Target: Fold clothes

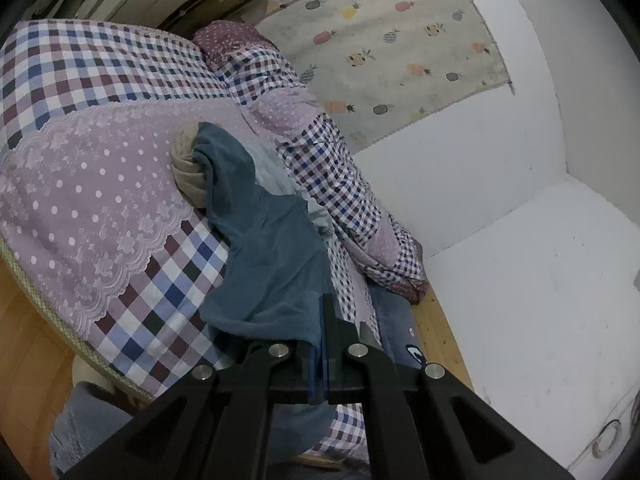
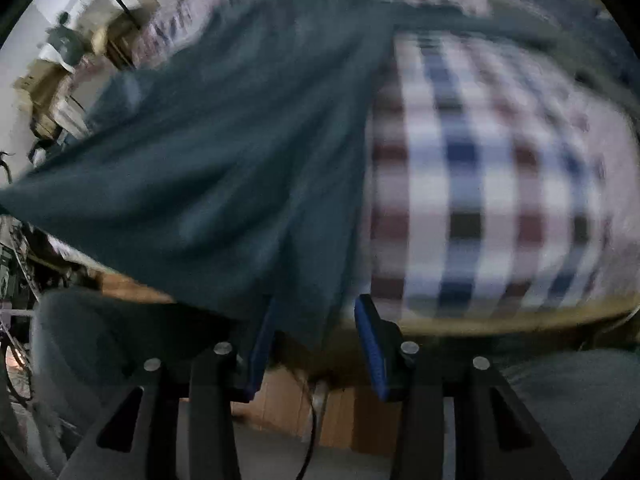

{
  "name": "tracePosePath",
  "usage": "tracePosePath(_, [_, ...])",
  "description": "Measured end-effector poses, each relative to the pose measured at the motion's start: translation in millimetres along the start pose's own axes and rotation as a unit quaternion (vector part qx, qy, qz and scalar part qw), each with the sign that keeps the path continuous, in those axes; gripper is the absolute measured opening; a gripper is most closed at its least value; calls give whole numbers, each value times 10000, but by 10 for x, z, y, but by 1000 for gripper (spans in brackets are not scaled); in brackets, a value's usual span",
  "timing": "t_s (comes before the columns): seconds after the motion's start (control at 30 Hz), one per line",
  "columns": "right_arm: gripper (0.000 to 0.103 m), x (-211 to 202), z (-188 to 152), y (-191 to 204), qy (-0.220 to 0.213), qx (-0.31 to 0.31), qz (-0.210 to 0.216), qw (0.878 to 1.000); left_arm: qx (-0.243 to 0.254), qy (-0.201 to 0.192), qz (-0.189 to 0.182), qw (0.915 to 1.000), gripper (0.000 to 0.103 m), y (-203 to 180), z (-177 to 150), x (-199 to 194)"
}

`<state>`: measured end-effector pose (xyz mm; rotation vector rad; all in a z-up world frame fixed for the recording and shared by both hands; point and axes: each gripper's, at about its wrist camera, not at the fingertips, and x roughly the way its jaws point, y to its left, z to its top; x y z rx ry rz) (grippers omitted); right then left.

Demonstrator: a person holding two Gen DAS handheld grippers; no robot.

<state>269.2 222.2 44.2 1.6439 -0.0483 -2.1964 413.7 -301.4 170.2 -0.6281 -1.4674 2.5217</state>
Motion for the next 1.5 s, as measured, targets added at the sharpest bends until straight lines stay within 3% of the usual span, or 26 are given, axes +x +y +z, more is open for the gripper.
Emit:
tracePosePath(0.1, [44,234,-66,0,352,-38,-161,9992,45,27,-44,10000,0,-30,8,25])
tracePosePath(0.47, [41,558,30,12,275,20,132,9995,141,179,-203,9995,0,-162,18,140])
tracePosePath(0.5, [33,562,31,16,282,0,188,9994,149,184,-197,9995,0,-165,13,144])
tracePosePath(0.53, [12,566,31,21,301,-32,216,9993,157,189,-191,9995,0,-169,9,148])
tracePosePath(0.57, [1,561,31,26,317,-78,236,9992,163,194,-184,9995,0,-173,5,152])
tracePosePath(0.7, [1,348,3,27,301,-382,180,9987,170,261,-139,9994,0,-186,-9,162])
tracePosePath(0.9, [0,-338,-58,-283,93,-492,-34,9987,412,670,41,9969,0,-247,-160,124])
tracePosePath(1.07, [0,-761,-55,-536,-26,-494,-339,9982,792,1219,558,9878,0,-262,-440,84])
tracePosePath(1.2, [0,-1028,-55,-714,-17,-507,-584,9970,999,1681,1069,9748,0,-232,-720,86])
tracePosePath(1.37, [0,-955,-146,-759,224,-618,-797,9946,1096,2126,1646,9569,0,-175,-1059,102])
tracePosePath(1.5, [1,-907,-182,-667,287,-713,-957,9924,1009,2228,1966,9495,0,-117,-1170,40])
